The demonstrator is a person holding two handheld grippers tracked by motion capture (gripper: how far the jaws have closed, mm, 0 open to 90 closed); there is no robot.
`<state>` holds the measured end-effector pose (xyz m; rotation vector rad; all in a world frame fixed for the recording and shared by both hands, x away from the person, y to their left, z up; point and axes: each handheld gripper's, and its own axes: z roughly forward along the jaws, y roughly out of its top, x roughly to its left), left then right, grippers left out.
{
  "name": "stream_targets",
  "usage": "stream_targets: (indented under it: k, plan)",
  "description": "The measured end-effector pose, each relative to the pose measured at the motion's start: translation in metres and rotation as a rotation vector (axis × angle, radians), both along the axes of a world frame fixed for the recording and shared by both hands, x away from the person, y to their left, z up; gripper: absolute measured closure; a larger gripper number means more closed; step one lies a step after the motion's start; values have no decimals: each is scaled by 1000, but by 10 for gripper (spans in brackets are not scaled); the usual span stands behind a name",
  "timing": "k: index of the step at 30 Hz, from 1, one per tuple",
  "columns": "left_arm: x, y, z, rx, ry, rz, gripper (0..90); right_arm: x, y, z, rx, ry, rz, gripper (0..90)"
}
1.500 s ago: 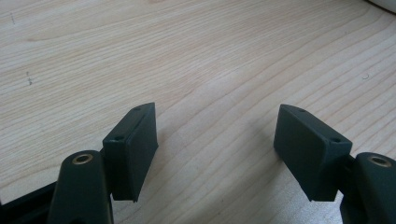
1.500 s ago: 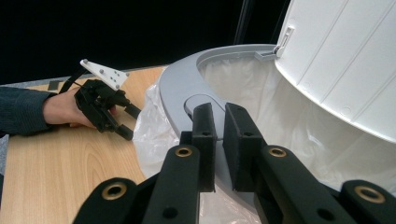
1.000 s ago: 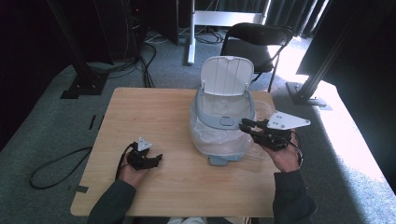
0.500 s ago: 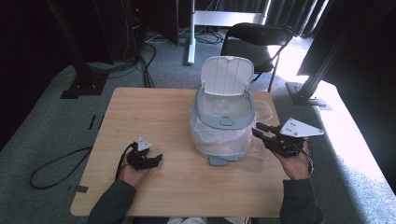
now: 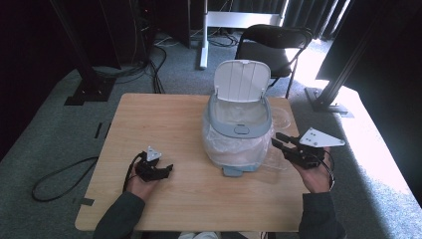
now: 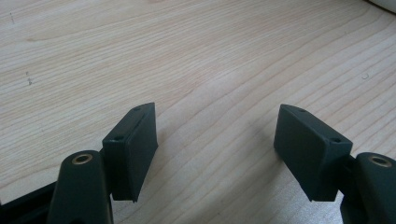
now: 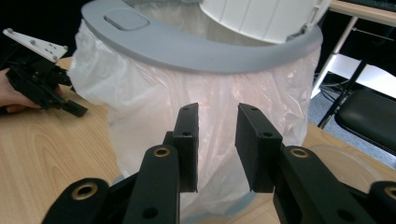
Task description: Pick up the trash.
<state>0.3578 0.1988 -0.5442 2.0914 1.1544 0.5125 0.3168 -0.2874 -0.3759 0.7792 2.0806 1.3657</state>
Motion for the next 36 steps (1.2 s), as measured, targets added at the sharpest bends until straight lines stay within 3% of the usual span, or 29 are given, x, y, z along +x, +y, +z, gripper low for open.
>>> stream_targets:
  k: [18,36]
  plan:
    - [0,0,0,-1,-1,1,303,7,-11,-23,-32,49,-74,698]
    - [0,0,0,0,0,0,303,19,-28,-55,-57,125,-167,709]
